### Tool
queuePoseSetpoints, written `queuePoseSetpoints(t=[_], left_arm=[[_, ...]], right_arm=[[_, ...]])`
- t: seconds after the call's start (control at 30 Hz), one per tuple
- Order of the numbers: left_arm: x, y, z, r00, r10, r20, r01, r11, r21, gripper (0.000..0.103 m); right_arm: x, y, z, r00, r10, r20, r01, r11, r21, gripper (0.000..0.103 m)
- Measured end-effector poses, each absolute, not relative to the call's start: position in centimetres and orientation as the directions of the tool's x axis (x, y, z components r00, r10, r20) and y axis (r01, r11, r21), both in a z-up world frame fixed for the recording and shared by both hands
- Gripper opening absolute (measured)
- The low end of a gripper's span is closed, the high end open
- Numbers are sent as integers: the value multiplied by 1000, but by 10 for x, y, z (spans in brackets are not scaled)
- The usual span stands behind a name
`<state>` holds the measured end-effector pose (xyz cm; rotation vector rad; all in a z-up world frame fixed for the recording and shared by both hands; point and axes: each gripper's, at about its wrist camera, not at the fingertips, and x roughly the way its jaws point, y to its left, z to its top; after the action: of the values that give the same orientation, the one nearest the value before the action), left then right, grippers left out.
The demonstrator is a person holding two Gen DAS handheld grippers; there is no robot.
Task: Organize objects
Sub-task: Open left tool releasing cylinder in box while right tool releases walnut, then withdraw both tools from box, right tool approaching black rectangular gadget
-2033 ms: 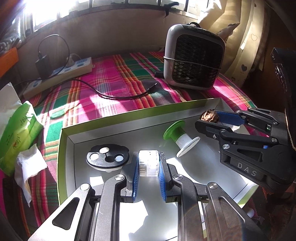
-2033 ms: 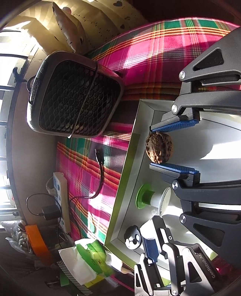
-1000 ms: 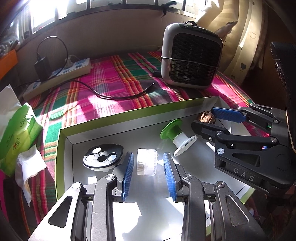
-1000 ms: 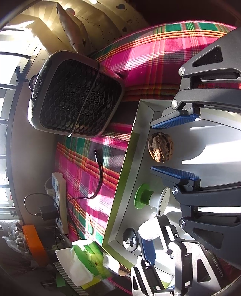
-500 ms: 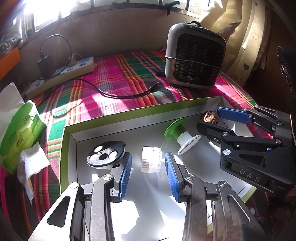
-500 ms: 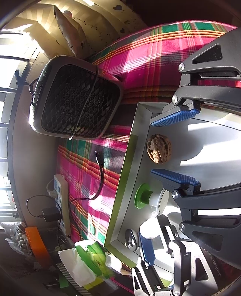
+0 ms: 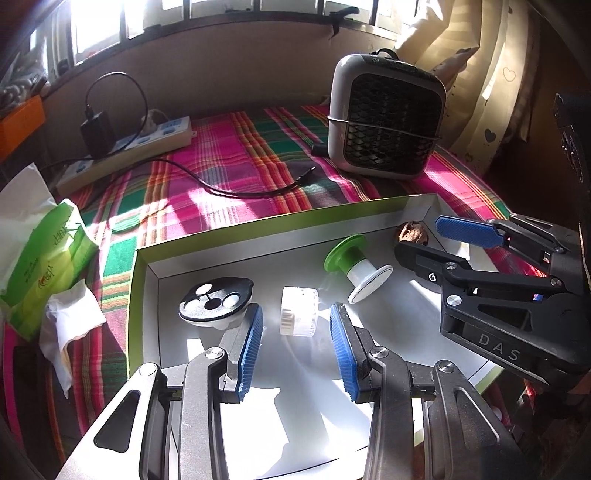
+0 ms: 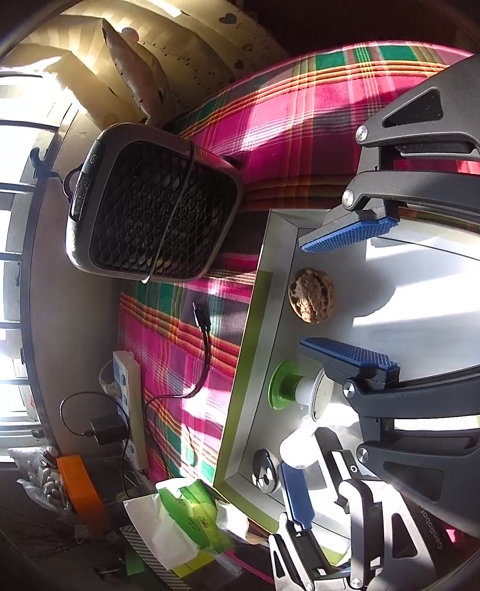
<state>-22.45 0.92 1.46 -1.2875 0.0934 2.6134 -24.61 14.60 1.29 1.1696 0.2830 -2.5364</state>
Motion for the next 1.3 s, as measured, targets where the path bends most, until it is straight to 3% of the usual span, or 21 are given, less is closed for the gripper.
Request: queuePoseSetpoints(t=[1.3], left_arm=[[-127, -12, 40, -663, 188, -725, -229, -972, -42, 36]], right_arm=[[-145, 165, 36, -671, -249, -699, 339, -941, 10, 50]])
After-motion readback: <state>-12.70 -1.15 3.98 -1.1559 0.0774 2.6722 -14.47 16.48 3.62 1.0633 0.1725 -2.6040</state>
